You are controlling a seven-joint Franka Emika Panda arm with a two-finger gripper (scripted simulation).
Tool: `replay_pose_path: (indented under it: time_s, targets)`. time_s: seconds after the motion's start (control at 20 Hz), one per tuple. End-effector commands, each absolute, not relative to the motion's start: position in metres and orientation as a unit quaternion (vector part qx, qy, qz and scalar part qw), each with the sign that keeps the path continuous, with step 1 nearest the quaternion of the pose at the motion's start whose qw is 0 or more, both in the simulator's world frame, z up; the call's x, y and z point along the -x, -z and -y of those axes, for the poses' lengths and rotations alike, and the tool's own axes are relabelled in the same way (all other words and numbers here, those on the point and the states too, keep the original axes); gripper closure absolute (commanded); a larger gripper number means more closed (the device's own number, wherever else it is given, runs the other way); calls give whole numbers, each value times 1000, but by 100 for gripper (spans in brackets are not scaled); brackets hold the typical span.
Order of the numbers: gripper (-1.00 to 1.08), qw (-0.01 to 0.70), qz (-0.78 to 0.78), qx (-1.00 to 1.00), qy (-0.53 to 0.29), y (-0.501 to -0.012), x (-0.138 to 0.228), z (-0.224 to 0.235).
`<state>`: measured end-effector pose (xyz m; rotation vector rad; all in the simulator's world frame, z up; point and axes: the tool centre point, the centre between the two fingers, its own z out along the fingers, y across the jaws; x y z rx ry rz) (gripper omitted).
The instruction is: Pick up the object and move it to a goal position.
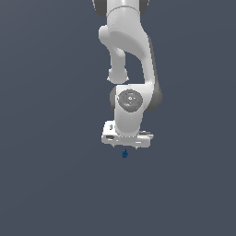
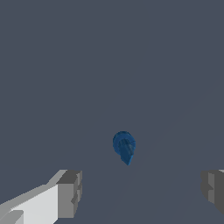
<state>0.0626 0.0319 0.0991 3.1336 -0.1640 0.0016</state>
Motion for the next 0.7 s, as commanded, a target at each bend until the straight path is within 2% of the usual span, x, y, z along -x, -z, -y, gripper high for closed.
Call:
replay_pose_path:
  time_s: [0.0,0.35,0.65]
  targets:
    - [-92,0,56,-998,0,-94,-65,-34]
    - [-92,0,57,-998,0,-90,-65,-35]
    - [-92,0,57,-998,0,-62,-65,-35]
